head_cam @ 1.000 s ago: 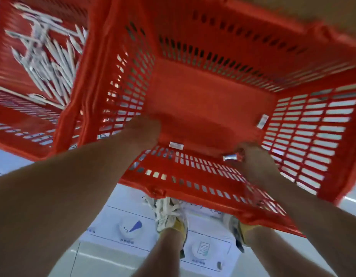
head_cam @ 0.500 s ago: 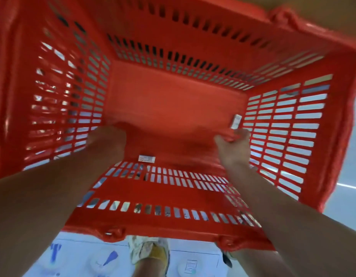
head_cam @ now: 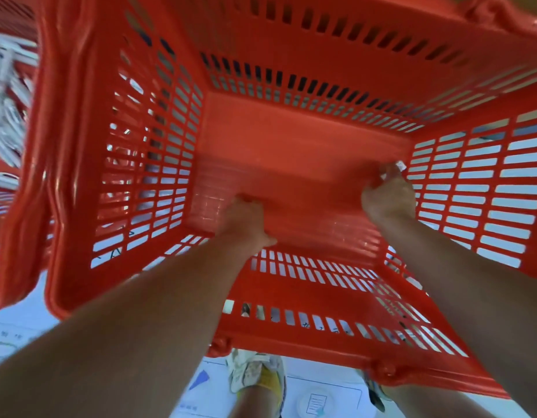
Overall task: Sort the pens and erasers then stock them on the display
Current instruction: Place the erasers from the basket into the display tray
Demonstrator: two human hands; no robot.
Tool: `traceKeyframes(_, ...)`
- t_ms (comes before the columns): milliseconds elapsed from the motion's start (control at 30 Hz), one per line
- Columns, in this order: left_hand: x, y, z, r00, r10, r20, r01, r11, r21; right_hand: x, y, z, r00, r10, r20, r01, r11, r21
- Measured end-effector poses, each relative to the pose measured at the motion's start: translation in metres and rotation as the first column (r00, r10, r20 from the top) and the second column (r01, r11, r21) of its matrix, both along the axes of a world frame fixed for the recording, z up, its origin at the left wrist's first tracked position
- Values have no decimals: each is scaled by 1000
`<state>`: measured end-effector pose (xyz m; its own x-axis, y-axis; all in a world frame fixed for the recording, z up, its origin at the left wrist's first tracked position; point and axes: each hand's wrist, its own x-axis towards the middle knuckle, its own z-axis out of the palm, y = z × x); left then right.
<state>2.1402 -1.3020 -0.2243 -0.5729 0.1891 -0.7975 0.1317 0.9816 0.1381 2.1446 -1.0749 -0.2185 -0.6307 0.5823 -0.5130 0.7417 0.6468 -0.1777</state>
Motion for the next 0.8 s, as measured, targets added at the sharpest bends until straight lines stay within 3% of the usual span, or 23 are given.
traceKeyframes(133,6,14,-4,992,109,-63,-110,994,-11,1,8,5,991,112,73,-115,993,37)
traceKeyframes(233,-4,17,6,924,382,31,-383,918,99,2,7,4,980,161,114,-172,981,89)
traceKeyframes(333,-24,25,20,727,649,225,-687,690,227,2,8,4,988,154,19,-155,982,106)
traceKeyframes(400,-33,30,31,500,778,382,-866,438,241,1,6,7,988,129,-91,-124,991,55)
traceKeyframes(467,-40,36,43,235,779,581,-971,156,183,-1,0,15,976,53,-210,-72,994,-83)
traceKeyframes(500,-41,39,50,152,744,651,-986,65,156,-2,-3,19,967,-48,-249,-4,979,-203)
traceKeyframes(567,-41,43,60,101,699,708,-988,-13,154,-10,-12,32,906,-355,-228,199,836,-512)
traceKeyframes(633,-38,45,72,88,692,716,-981,-66,184,-16,-22,50,779,-621,-89,358,557,-749)
traceKeyframes(733,-31,45,87,48,722,691,-963,-150,223,-17,-36,84,686,-710,157,458,255,-852)
traceKeyframes(800,-27,42,95,126,766,631,-953,-82,290,-12,-43,100,660,-685,308,540,149,-828)
